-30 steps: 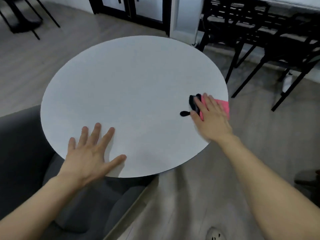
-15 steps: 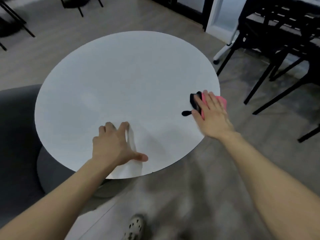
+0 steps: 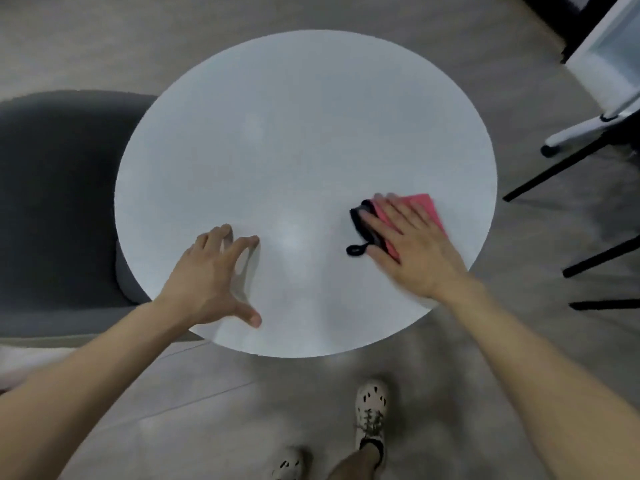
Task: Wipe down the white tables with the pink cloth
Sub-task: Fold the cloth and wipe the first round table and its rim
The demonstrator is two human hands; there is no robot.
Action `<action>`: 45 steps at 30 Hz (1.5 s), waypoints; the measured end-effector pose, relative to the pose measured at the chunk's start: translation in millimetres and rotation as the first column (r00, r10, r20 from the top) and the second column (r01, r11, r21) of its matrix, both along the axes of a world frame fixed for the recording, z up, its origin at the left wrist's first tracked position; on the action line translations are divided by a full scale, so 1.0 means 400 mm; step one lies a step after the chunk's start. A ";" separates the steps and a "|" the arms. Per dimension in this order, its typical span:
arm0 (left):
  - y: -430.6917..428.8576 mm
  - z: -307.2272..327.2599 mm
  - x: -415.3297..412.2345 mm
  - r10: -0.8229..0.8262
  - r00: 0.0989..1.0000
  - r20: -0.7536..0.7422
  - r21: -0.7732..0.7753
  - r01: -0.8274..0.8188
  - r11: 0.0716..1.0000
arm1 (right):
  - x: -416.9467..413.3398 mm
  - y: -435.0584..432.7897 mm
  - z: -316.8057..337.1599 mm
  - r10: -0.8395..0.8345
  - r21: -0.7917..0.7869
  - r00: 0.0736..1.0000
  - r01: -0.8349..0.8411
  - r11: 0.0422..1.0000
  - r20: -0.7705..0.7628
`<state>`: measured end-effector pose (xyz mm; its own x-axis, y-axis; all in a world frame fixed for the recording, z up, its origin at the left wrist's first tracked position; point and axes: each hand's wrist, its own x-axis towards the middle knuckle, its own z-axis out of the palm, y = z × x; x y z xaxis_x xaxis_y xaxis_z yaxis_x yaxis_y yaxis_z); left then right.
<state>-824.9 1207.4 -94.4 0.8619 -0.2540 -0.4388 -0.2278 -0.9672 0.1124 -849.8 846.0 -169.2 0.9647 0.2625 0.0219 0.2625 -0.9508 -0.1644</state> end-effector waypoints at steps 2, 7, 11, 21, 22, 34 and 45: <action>-0.011 0.003 0.003 0.030 0.999 -0.036 0.002 -0.030 1.000 | 0.026 -0.061 0.005 -0.192 -0.011 0.981 0.192 0.981 -0.019; -0.072 0.049 0.004 0.093 0.991 -0.100 0.091 -0.084 0.992 | -0.096 0.186 0.012 0.191 0.111 0.980 -0.185 0.976 -0.047; -0.118 0.068 -0.021 0.164 0.984 -0.067 0.204 -0.147 0.968 | -0.085 0.080 0.011 0.586 0.109 0.808 -0.579 0.808 -0.055; -0.484 0.064 -0.106 0.663 0.745 -0.081 0.069 -0.659 0.749 | 0.147 -0.163 0.028 0.193 0.071 0.980 -0.190 0.979 -0.045; -0.517 0.057 -0.098 0.699 0.708 -0.096 0.065 -0.697 0.714 | 0.102 -0.146 0.018 0.414 0.097 0.908 -0.408 0.908 -0.059; -0.516 -0.013 -0.102 0.775 0.631 -0.034 0.042 -0.774 0.632 | 0.405 -0.305 0.009 0.159 0.081 0.987 -0.159 0.984 0.007; -0.528 -0.003 -0.113 0.804 0.583 -0.117 0.009 -0.809 0.588 | 0.487 -0.341 0.001 0.635 0.048 0.771 -0.633 0.773 -0.045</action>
<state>-870.2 996.1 -95.6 0.6751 0.5043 -0.5385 0.6578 -0.7419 0.1299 -655.2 709.8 -169.0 0.5793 0.8150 -0.0094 0.7936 -0.5666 -0.2216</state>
